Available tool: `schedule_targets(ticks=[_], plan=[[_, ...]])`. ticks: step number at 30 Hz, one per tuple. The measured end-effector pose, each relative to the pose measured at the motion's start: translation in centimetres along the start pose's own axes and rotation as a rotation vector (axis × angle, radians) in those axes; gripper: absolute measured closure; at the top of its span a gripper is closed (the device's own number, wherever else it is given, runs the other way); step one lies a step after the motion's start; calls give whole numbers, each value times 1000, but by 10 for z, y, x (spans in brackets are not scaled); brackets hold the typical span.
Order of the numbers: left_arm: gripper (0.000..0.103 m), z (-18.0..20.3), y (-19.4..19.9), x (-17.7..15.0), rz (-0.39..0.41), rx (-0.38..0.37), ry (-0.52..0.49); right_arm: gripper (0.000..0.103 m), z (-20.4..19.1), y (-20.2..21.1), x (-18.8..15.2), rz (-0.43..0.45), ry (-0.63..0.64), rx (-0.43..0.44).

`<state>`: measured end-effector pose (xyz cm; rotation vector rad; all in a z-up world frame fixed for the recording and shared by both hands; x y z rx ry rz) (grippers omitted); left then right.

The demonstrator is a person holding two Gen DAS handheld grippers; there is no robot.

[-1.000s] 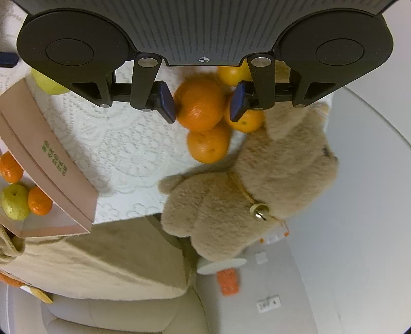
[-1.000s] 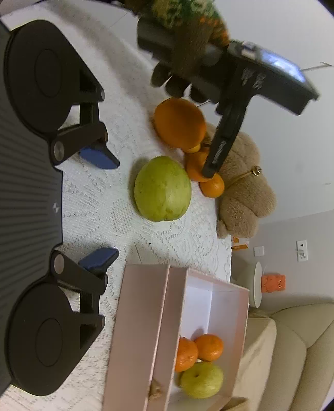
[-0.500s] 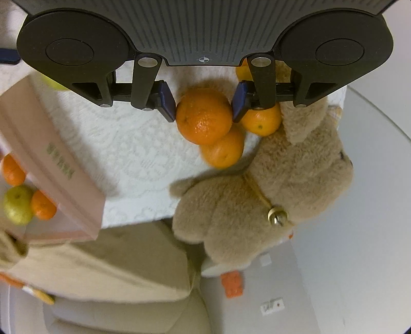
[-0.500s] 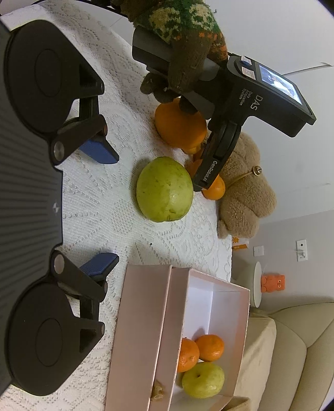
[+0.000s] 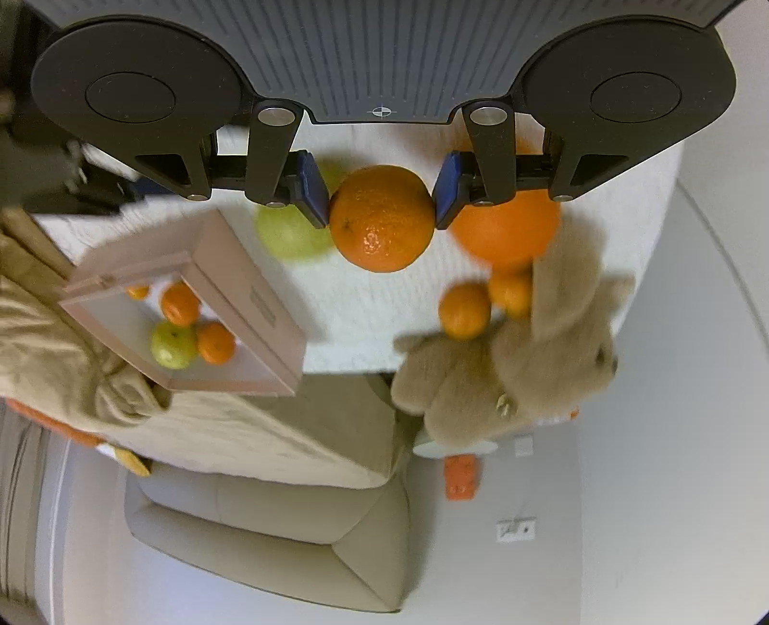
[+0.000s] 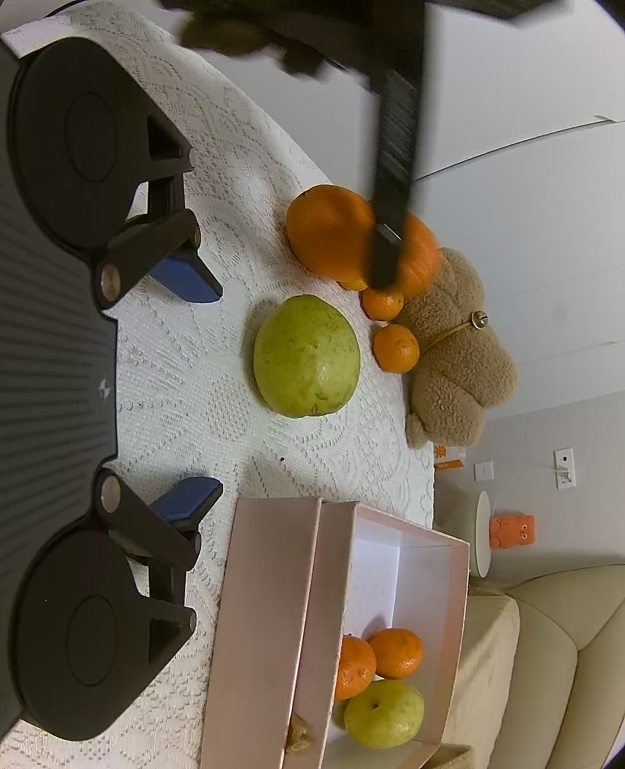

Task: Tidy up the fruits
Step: 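Close the left tool on an orange while the right tool hovers near a guava, then hold the orange in the left tool while the right tool approaches the green guava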

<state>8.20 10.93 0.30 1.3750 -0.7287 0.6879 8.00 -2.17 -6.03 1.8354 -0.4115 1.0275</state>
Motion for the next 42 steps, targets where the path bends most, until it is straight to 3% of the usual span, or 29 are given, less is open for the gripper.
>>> schedule_targets(ticks=[6,10,16,28,31,37,42], plan=[[51,-19,3,-43,-33,62,38,18,-2,-2,0,-6,5,9],[51,-29,-7,-51,-25,69,83,14,-2,-4,0,-13,4,25],[50,-31,-12,-51,0,77,107,0,-3,-6,1,-33,-20,94],[51,-35,-21,-54,38,47,164,0,-9,-4,-4,-52,23,81],[51,-35,-21,-54,43,50,173,8,-8,1,-2,-41,38,40],[51,-34,-20,-55,45,61,171,17,-33,22,22,70,297,-90],[51,-35,-20,-55,47,56,181,19,-59,10,40,72,554,-179]])
Point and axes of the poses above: each gripper's, at about its wrist camera, not at the fingertips, and y roughly against the way its jaws point, z to its right, x to its top, the point moved 10 cm from there along -y, roughly the way its jaws point
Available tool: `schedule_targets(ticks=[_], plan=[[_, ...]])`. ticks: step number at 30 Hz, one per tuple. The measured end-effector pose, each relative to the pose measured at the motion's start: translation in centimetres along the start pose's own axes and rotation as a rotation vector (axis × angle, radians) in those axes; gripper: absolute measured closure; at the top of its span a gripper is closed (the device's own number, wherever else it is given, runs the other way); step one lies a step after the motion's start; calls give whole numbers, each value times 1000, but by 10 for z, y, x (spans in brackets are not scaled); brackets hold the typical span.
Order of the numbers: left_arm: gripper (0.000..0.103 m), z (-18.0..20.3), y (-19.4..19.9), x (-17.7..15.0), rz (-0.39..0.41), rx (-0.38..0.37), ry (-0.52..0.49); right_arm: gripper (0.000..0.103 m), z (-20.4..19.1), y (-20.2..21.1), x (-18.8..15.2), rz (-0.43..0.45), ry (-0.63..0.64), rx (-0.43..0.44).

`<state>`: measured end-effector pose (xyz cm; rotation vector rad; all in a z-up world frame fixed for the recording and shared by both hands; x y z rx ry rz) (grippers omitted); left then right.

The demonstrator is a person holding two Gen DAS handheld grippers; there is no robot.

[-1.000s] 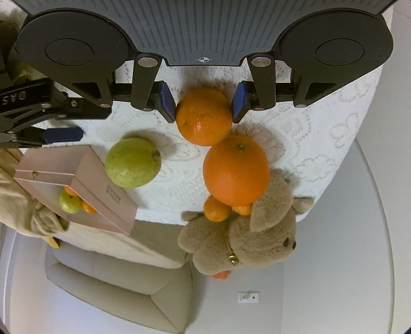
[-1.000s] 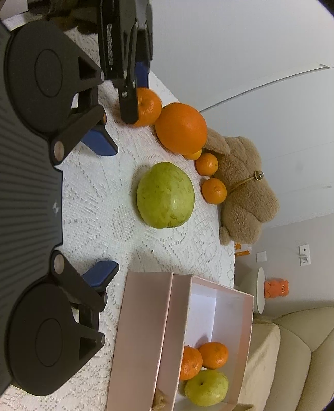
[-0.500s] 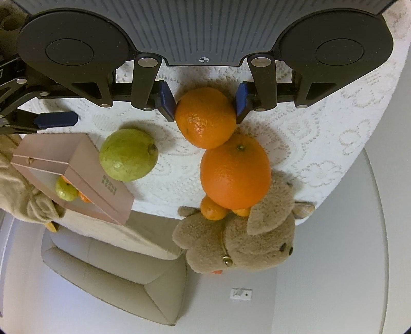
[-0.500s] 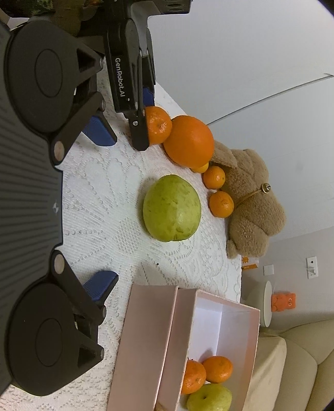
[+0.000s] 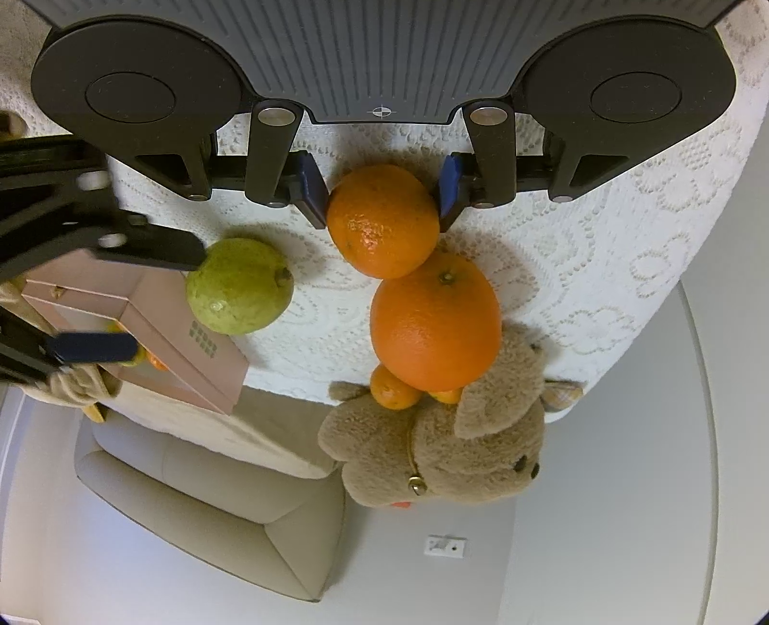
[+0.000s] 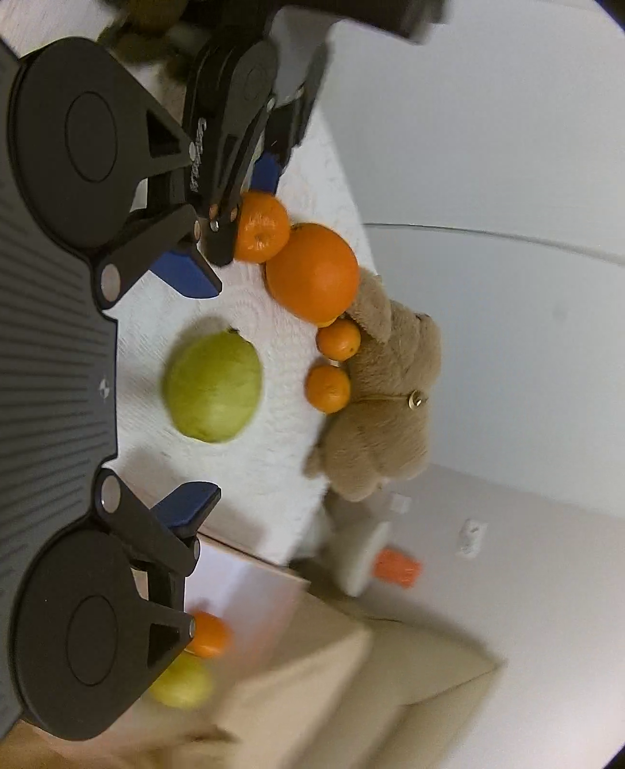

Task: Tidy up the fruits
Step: 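Hold the orange in the left tool while the right tool approaches the green guava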

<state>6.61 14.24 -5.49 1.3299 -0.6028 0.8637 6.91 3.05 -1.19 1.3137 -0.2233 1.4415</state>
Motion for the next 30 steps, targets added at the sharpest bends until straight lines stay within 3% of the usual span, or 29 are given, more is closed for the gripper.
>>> schedule_targets(ticks=[6,10,13,15,18,23,26,30], plan=[[51,-3,1,0,6,-5,20,19,-13,-35,0,-34,236,-92],[51,-5,2,0,8,-12,33,19,-18,-55,-2,-65,251,-90],[51,-5,2,0,7,-14,35,27,-18,-68,-3,-89,209,-86],[51,-5,2,0,7,-15,37,36,-17,-72,-3,-105,159,-69],[51,-5,2,1,7,-18,42,36,-12,-69,-1,-114,74,-51],[51,-7,3,1,9,-30,63,37,5,-47,2,-83,-233,92],[51,-6,2,1,7,-22,54,37,12,-43,-13,-106,-415,187],[51,-6,2,1,7,-23,55,37,15,-35,-30,-81,-489,208]])
Point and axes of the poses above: each gripper's, at about its wrist camera, not at the fingertips, and y roughly against the way its jaws point, z to its right, x to its top, the point moved 10 cm from there along -y, roughly the way its jaws point
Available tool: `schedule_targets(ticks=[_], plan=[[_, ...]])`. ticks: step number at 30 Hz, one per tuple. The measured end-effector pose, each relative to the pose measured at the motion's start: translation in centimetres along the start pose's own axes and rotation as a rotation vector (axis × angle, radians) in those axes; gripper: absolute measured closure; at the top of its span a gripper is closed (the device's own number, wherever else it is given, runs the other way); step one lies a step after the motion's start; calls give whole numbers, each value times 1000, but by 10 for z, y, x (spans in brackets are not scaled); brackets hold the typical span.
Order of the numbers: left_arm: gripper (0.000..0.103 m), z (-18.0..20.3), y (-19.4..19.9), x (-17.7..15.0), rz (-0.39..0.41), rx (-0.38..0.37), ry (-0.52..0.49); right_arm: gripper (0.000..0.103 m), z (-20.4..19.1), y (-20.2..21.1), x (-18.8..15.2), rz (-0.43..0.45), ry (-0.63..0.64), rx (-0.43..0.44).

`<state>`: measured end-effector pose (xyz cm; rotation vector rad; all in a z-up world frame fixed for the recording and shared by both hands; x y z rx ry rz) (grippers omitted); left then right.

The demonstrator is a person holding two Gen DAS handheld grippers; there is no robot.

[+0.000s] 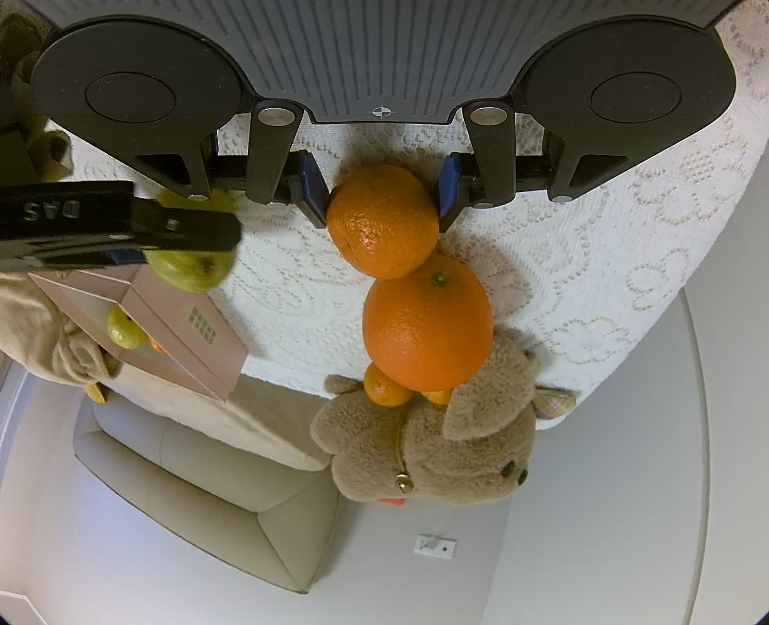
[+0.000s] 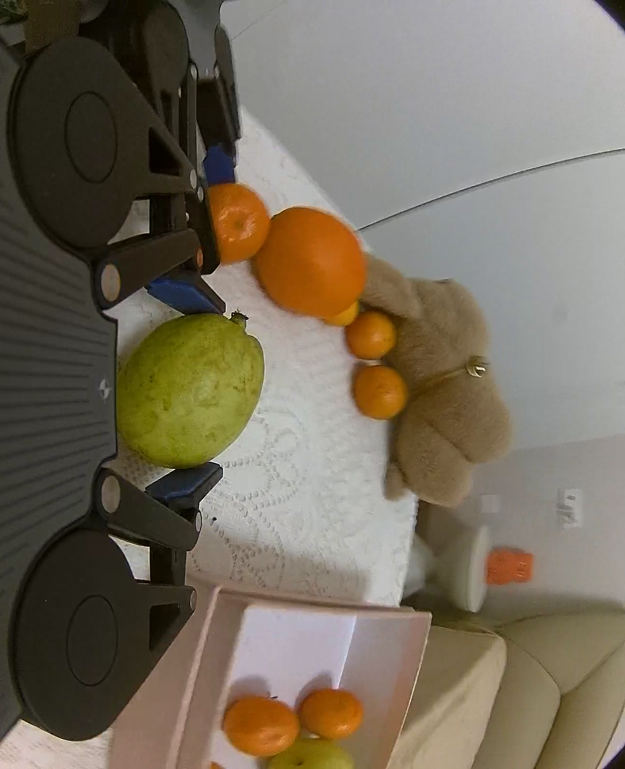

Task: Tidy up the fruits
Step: 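Hold the orange in the left tool while the right tool approaches the green guava, then close the right tool on the green guava while the left tool holds the orange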

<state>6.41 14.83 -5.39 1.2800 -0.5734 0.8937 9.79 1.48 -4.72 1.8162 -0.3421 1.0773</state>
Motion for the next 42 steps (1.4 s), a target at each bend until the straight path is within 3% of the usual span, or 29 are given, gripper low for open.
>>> schedule_targets(ticks=[10,15,32,36,42], plan=[[52,3,1,0,-23,-20,4,32,-6,20,-14,113,102,-53],[51,6,6,-1,-77,-90,64,24,-1,26,-16,121,75,-46],[48,16,8,7,-97,-49,-19,19,1,24,-19,114,63,-51],[50,23,0,1,-126,-63,-31,18,1,24,-19,111,62,-50],[55,28,-3,2,-104,-60,-42,17,1,24,-19,110,59,-53]])
Point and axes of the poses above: each gripper's, at about its wrist camera, not at the fingertips, and y roughly against the way its jaws point, z to its right, x to its top, the point moved 10 cm from there along -y, roughly the way its jaws point
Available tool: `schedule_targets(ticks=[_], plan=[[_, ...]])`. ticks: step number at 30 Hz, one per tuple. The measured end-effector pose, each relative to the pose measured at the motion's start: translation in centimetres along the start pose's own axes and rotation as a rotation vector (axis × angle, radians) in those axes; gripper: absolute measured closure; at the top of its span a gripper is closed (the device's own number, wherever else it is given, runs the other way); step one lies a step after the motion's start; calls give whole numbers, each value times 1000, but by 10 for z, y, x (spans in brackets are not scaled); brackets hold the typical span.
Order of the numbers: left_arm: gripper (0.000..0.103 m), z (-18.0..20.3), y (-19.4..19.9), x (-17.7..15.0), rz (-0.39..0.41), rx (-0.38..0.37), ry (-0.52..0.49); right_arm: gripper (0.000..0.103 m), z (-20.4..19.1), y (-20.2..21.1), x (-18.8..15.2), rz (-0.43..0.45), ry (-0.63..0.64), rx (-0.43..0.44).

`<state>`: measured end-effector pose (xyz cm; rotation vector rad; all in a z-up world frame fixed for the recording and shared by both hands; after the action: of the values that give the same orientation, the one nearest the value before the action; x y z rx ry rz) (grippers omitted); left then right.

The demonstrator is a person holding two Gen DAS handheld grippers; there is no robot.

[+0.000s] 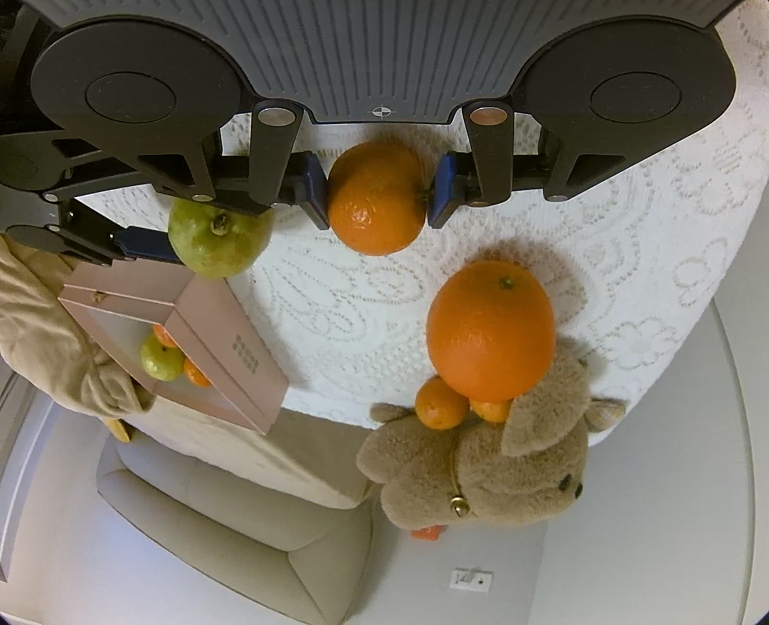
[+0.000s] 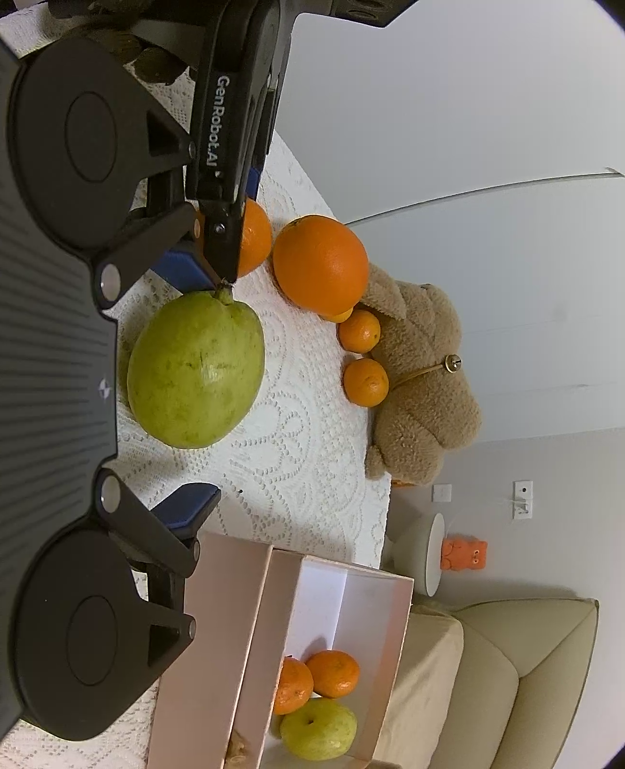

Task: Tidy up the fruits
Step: 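Close the right tool on the green guava while the left tool holds the orange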

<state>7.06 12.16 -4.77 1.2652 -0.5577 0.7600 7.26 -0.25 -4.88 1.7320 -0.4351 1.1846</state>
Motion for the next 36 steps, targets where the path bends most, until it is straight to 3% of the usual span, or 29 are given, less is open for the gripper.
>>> schedule_targets(ticks=[11,18,22,30,36], plan=[[55,-15,11,-6,116,-26,85,17,9,16,3,28,2,-69],[55,-13,15,-8,96,-33,114,17,18,36,0,25,-8,-107],[55,-4,19,-9,79,-45,102,17,12,34,-9,-20,-2,-76],[55,3,21,-12,55,13,43,17,-4,24,-25,-90,44,-62],[55,4,20,-12,48,22,31,17,-7,22,-22,-99,-1,-47]])
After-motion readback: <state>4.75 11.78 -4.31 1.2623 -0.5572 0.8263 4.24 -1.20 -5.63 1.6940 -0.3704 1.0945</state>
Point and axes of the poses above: each gripper's, at about its wrist camera, not at the fingertips, and y roughly against the way its jaws point, z to its right, x to its top, the point moved 10 cm from there along -y, roughly the way its jaws point
